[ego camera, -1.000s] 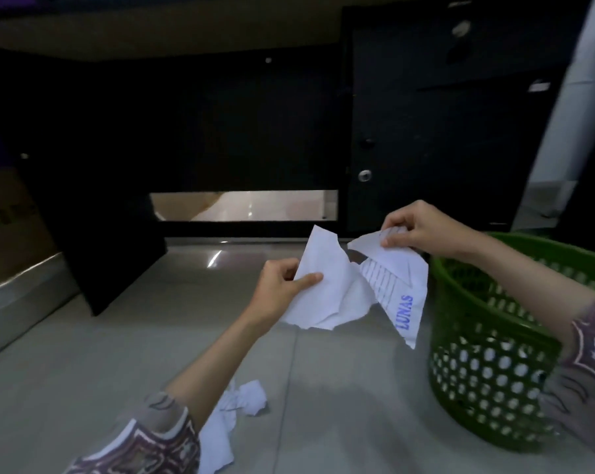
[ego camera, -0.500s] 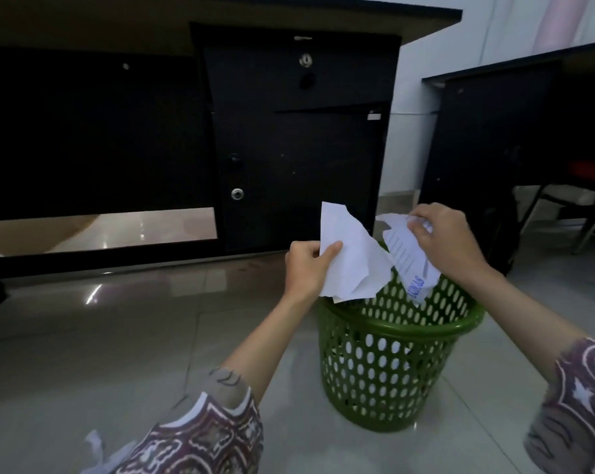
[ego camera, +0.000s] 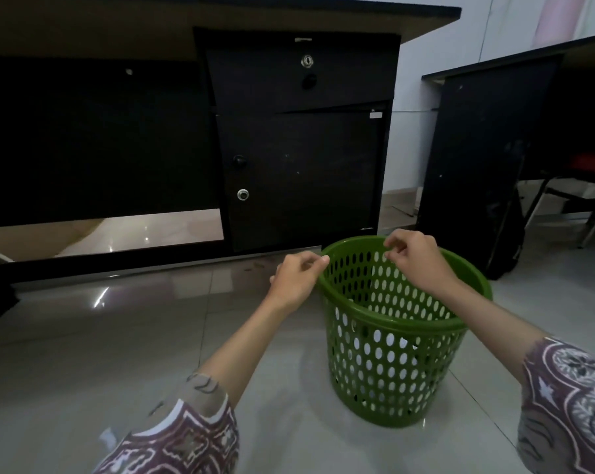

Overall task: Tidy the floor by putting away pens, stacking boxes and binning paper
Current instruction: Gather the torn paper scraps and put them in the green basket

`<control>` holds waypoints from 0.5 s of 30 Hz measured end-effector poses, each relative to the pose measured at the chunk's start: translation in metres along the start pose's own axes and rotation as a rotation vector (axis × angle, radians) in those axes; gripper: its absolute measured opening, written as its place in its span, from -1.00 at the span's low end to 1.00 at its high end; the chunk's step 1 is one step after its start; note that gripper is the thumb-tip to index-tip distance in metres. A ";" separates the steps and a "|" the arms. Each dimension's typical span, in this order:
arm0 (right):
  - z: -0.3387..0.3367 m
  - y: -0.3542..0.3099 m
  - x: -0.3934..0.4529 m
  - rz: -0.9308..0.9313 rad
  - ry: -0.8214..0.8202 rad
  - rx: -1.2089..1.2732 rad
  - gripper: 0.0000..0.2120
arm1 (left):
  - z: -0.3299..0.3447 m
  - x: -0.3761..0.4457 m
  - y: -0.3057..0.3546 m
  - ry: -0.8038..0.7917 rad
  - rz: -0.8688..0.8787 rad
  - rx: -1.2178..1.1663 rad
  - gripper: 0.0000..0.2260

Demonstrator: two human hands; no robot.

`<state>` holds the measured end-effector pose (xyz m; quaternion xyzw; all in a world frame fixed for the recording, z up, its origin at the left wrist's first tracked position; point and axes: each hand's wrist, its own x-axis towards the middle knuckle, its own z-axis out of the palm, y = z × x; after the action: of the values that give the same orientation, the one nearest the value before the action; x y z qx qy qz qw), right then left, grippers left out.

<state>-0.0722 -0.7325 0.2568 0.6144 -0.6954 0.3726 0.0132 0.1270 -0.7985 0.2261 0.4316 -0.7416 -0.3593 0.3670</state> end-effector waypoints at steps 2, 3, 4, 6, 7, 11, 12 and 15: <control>0.006 -0.009 0.001 -0.022 -0.021 0.009 -0.84 | -0.013 -0.004 -0.006 0.029 -0.031 0.005 -0.71; 0.011 -0.015 0.001 -0.039 -0.032 0.022 -0.85 | -0.022 -0.007 -0.011 0.045 -0.048 0.007 -0.72; 0.014 -0.020 0.002 -0.053 -0.039 0.034 -0.86 | -0.028 -0.009 -0.015 0.053 -0.058 0.010 -0.72; 0.023 -0.032 0.002 -0.085 -0.049 0.062 -0.88 | -0.043 -0.012 -0.023 0.074 -0.072 0.027 -0.73; 0.027 -0.039 0.002 -0.101 -0.053 0.079 -0.89 | -0.049 -0.014 -0.026 0.080 -0.078 0.038 -0.75; 0.053 -0.075 -0.003 -0.165 -0.093 0.165 -0.93 | -0.085 -0.029 -0.037 0.096 -0.063 0.061 -0.85; 0.060 -0.083 -0.006 -0.167 -0.108 0.196 -0.94 | -0.094 -0.035 -0.040 0.092 -0.067 0.082 -0.85; 0.089 -0.111 -0.015 -0.178 -0.195 0.304 -0.96 | -0.130 -0.061 -0.067 0.076 -0.114 0.167 -0.78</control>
<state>0.0667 -0.7632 0.2412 0.7015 -0.5722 0.4092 -0.1144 0.2856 -0.7958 0.2166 0.5153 -0.7288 -0.3000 0.3366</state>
